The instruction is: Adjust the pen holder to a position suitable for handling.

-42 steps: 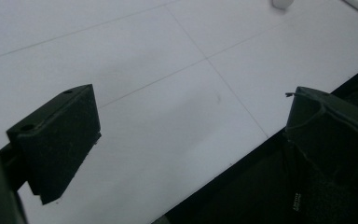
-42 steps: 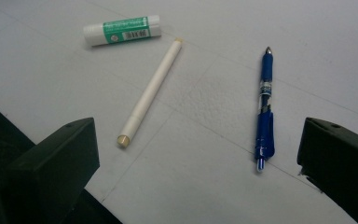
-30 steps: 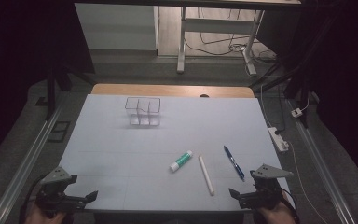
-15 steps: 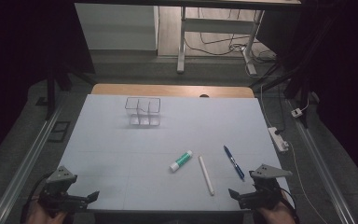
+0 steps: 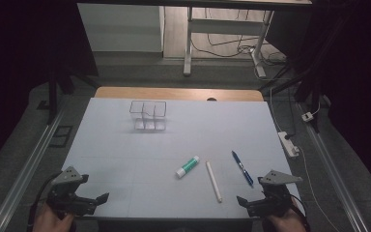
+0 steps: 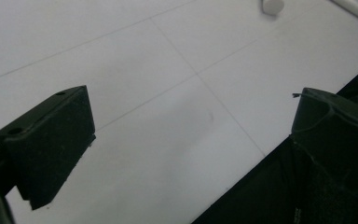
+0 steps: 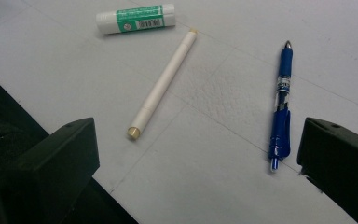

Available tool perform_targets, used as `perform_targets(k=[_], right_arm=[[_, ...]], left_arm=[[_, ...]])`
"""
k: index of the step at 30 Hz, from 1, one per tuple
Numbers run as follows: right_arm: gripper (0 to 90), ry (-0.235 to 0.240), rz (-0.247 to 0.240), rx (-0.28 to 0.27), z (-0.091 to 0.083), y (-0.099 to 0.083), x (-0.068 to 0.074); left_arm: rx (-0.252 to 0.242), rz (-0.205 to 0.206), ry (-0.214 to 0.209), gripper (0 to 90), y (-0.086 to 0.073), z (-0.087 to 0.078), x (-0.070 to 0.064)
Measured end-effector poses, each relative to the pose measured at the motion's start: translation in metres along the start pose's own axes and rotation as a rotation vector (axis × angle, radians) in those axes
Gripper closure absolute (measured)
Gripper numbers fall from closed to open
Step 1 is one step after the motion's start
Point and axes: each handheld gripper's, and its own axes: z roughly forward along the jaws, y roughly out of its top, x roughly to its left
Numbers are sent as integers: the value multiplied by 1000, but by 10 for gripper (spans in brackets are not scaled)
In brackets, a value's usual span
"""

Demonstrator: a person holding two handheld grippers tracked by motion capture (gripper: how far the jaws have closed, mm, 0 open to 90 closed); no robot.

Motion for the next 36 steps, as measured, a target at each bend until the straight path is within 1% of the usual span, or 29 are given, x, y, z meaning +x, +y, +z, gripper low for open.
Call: perform_targets(k=[2,3,4,6,10,13,17,19,22,23,25,27,29,31,32,33,36], right_arm=[[0,0,-1,0,0,0,0],[0,-1,-2,1,0,0,0],[0,-2,-4,3,0,0,0],[0,-1,-4,4,0,0,1],[0,2,-9,5,0,0,1],[0,5,-9,6,0,0,1],[0,7,-10,5,0,0,0],[0,7,-10,5,0,0,0],[0,8,-8,6,0,0,0],[0,9,-9,6,0,0,0],[0,11,-8,4,0,0,0],[0,12,-7,5,0,0,0],[0,12,-6,6,0,0,0],[0,13,-7,7,0,0,0],[0,14,-7,7,0,0,0],[0,14,-7,7,0,0,0],[0,14,-7,8,0,0,0]], left_arm=[[2,0,-16,0,2,2,1],[4,4,-30,0,4,5,2],[4,4,-30,0,4,5,2],[0,23,-31,0,7,10,1],[0,38,-28,0,11,15,1],[10,57,-34,0,16,24,1],[10,60,-42,0,20,29,2],[10,68,-39,0,24,32,3],[18,58,-44,0,31,39,5],[18,58,-44,0,31,39,5],[25,62,-37,0,34,43,6],[22,57,-43,0,38,47,8],[26,56,-39,0,42,50,10],[32,62,-37,0,47,55,11],[40,63,-31,0,51,59,13],[40,63,-31,0,51,59,13],[46,67,-31,0,59,66,16]])
